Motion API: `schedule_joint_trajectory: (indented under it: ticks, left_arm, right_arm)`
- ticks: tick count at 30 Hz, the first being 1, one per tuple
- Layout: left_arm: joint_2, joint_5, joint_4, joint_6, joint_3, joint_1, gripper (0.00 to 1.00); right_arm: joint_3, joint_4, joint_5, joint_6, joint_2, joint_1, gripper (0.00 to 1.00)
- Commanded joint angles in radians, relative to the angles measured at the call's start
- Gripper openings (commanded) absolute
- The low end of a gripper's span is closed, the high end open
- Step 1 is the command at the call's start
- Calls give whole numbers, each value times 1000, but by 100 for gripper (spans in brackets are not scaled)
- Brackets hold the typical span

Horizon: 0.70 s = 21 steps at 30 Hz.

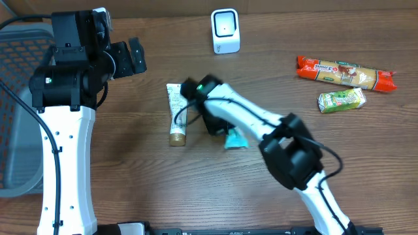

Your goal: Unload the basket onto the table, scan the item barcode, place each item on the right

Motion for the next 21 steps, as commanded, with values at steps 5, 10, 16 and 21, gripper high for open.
schedule_joint_trajectory:
  ticks: [5,10,16,21]
  left_arm:
    - [7,-6,3,2,6,0,100]
    - [7,-6,3,2,6,0,100]
    - [7,-6,3,2,6,0,100]
    - [7,-6,3,2,6,0,100]
  right_arm:
    - [-20,222,-1040,-310,-154,-245,4]
    - [-270,497,-1160,-223,-142,-273,4]
    - [-396,564,-862,-109,-142,-301,15]
    - [-396,509,-676,-87,-142,-322,58]
